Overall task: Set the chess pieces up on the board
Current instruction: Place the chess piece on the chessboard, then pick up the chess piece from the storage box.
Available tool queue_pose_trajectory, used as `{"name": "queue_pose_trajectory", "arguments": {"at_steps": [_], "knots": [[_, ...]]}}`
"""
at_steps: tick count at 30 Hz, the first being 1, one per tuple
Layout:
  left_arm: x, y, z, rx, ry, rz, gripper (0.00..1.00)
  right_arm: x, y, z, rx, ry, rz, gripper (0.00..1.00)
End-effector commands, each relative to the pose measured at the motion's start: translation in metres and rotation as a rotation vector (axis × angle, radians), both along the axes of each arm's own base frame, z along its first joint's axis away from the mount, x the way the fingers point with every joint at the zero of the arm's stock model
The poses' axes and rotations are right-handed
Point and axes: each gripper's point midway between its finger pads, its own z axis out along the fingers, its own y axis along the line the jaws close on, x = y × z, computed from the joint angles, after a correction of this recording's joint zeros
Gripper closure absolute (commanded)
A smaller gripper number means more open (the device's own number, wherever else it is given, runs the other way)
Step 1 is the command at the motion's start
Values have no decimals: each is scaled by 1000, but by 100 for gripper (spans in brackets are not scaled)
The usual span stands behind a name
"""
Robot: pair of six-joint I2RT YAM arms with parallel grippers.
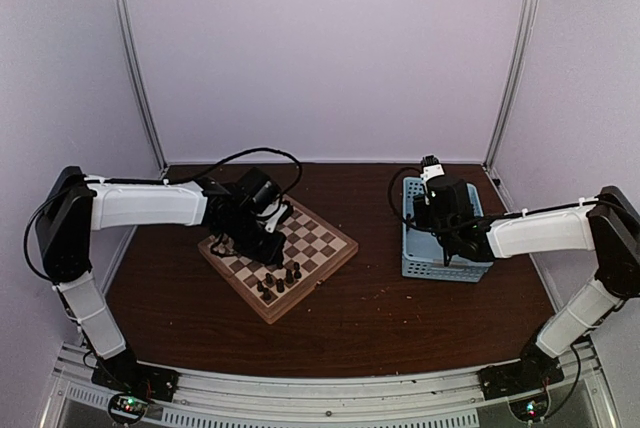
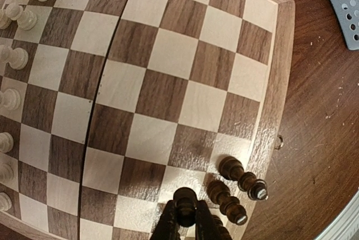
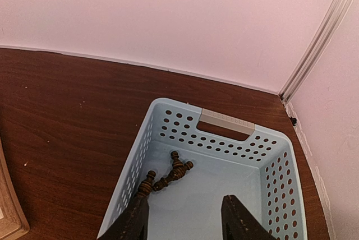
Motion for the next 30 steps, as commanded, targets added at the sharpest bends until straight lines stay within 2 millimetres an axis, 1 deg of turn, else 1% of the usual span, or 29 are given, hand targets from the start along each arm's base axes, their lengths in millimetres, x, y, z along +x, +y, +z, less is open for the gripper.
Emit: {"name": "queue_pose_trajectory", "arguments": {"at_steps": [1, 10, 15, 20, 22, 24, 30], "knots": [[6, -9, -3, -36, -3, -10, 94, 5, -1, 8, 3, -11, -16, 53], [4, -8, -12, -22, 10, -13, 94, 5, -1, 8, 1, -10, -15, 53], [4, -8, -18, -14, 17, -11, 87, 5, 0, 8, -2, -8, -15, 53], [4, -5, -19, 0, 20, -5, 74, 6, 0, 7, -2, -5, -15, 53], [4, -5, -19, 2, 20, -5, 70, 6, 0, 7, -2, -5, -15, 53], [4, -4, -18, 3, 20, -5, 68, 6, 0, 7, -3, -6, -17, 53], [6, -3, -10, -1, -7, 2, 67, 6, 0, 7, -3, -4, -16, 53]]}}
